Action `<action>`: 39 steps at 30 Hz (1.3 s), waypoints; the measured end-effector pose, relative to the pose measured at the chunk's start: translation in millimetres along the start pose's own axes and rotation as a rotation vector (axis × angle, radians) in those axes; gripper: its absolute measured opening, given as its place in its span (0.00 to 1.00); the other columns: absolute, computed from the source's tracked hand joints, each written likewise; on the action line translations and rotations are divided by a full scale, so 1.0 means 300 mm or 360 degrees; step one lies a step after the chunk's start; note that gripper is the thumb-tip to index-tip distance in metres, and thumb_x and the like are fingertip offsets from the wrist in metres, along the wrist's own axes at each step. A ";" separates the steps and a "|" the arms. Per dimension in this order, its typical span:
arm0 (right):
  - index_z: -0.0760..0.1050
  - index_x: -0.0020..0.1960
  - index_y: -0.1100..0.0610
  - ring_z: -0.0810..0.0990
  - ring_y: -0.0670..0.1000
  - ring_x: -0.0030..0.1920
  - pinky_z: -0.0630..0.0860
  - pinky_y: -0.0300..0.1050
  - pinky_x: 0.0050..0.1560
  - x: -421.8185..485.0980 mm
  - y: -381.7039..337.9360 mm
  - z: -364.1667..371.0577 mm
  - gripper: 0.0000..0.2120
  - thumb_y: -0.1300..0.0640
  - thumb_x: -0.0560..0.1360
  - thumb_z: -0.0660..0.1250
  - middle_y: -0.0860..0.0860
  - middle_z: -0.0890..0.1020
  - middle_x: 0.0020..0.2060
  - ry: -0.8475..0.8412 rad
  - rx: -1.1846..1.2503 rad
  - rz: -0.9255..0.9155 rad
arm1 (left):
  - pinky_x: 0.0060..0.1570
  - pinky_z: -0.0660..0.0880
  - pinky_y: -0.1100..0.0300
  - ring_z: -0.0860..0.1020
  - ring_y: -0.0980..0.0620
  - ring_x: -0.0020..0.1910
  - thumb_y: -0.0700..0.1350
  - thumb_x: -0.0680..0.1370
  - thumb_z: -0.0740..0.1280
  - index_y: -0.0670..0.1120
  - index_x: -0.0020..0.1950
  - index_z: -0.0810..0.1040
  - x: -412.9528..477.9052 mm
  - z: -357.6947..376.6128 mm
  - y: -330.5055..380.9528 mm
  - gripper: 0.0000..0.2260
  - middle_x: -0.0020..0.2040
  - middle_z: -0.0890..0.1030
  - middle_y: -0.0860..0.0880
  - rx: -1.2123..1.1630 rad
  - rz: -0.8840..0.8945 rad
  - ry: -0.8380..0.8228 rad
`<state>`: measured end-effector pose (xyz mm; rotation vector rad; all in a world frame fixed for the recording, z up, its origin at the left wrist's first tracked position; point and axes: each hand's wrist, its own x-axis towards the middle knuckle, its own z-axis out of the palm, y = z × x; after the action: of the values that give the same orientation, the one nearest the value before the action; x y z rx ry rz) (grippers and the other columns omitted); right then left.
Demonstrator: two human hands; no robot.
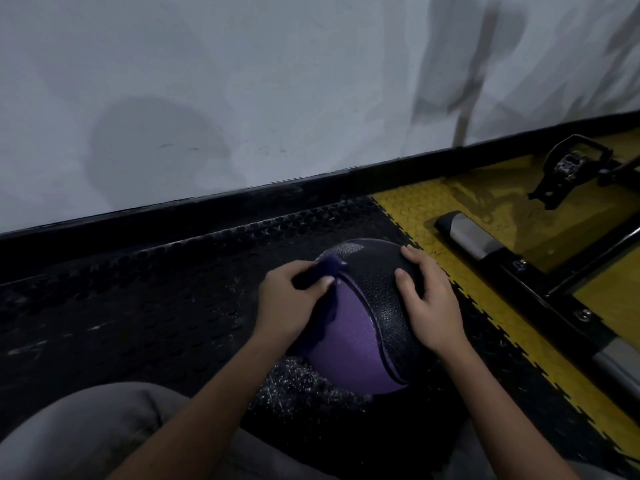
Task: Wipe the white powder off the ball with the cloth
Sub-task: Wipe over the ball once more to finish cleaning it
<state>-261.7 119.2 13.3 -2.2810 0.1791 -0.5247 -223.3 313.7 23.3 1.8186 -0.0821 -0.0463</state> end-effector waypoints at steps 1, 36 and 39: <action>0.70 0.67 0.52 0.67 0.48 0.68 0.65 0.50 0.66 0.001 -0.001 0.001 0.26 0.41 0.73 0.56 0.48 0.72 0.67 0.0001 -0.0010 -0.0003 | 0.44 0.72 0.67 0.78 0.61 0.45 0.42 0.73 0.71 0.51 0.48 0.81 -0.012 0.005 0.009 0.06 0.45 0.81 0.57 0.0060 0.0096 -0.0042; 0.71 0.66 0.50 0.65 0.45 0.67 0.62 0.43 0.64 -0.011 -0.057 0.035 0.28 0.37 0.72 0.56 0.45 0.71 0.67 -0.0058 -0.0139 -0.0132 | 0.50 0.66 0.65 0.73 0.55 0.49 0.43 0.74 0.69 0.44 0.52 0.80 0.027 0.018 0.052 0.07 0.46 0.77 0.54 0.0423 0.0452 0.0086; 0.72 0.66 0.50 0.65 0.46 0.68 0.63 0.51 0.68 -0.011 -0.090 0.063 0.29 0.36 0.72 0.54 0.45 0.72 0.67 -0.0063 -0.0168 -0.0204 | 0.48 0.72 0.57 0.78 0.49 0.47 0.43 0.75 0.68 0.44 0.51 0.81 0.108 -0.045 -0.009 0.07 0.47 0.81 0.49 0.0267 -0.0012 0.0179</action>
<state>-257.5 151.4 20.2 -2.4156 0.0417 -0.5468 -189.8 324.8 24.5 1.9854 0.0010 0.0593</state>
